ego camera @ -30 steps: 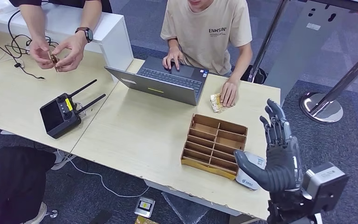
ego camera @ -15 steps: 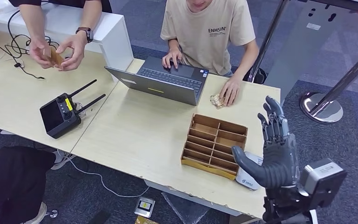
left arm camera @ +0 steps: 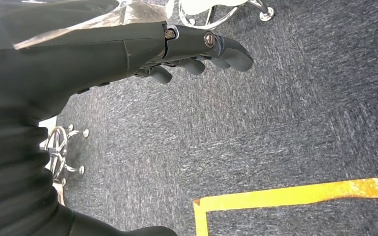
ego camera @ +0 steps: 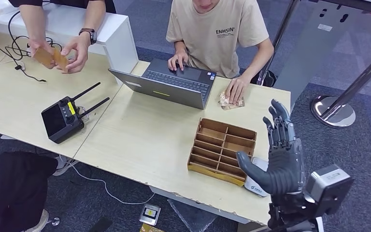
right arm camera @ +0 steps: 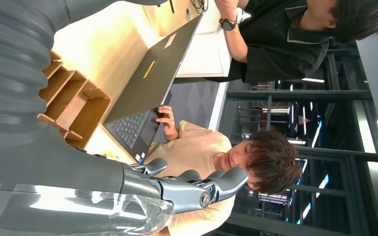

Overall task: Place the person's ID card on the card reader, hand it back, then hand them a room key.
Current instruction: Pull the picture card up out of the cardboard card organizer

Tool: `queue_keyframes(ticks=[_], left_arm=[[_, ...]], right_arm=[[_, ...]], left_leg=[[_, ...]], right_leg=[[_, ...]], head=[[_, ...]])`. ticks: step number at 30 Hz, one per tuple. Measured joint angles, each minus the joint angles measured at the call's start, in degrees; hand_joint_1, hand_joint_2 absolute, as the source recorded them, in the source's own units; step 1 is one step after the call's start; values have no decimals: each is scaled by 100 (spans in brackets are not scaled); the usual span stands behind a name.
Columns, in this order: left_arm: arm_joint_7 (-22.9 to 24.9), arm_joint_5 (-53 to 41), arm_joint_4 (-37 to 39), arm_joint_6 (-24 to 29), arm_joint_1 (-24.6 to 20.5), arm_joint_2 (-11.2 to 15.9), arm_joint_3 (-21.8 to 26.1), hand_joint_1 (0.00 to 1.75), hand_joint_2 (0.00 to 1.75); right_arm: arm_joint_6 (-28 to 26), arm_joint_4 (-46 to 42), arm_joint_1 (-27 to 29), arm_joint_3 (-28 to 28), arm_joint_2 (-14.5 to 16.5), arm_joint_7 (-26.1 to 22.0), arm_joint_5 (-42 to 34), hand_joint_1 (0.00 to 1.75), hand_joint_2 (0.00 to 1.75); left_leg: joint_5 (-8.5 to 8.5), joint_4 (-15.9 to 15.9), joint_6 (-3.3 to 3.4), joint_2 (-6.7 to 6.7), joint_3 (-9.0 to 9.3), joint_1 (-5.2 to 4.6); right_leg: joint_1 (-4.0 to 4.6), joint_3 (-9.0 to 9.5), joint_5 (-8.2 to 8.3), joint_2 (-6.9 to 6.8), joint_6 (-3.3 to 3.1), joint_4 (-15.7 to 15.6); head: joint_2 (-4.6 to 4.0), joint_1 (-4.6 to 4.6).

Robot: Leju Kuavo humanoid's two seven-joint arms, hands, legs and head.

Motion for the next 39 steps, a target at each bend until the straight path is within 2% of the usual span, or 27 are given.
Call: queue_keyframes(ticks=[18,39], left_arm=[[60,-22,0,-27,5,25,-9,0,175],[132,124,0,54,12,7,-13,0,175]], right_arm=[[-116,76,1,-13,10,-13,-218,0,175],[52,146,3,-17,-28,-63,-522,0,175]], left_leg=[[0,0,0,0,3,0],[0,0,0,0,2,0]], right_leg=[[0,0,0,0,0,0],[0,1,0,1,0,0]], head=[[0,1],[0,-1]])
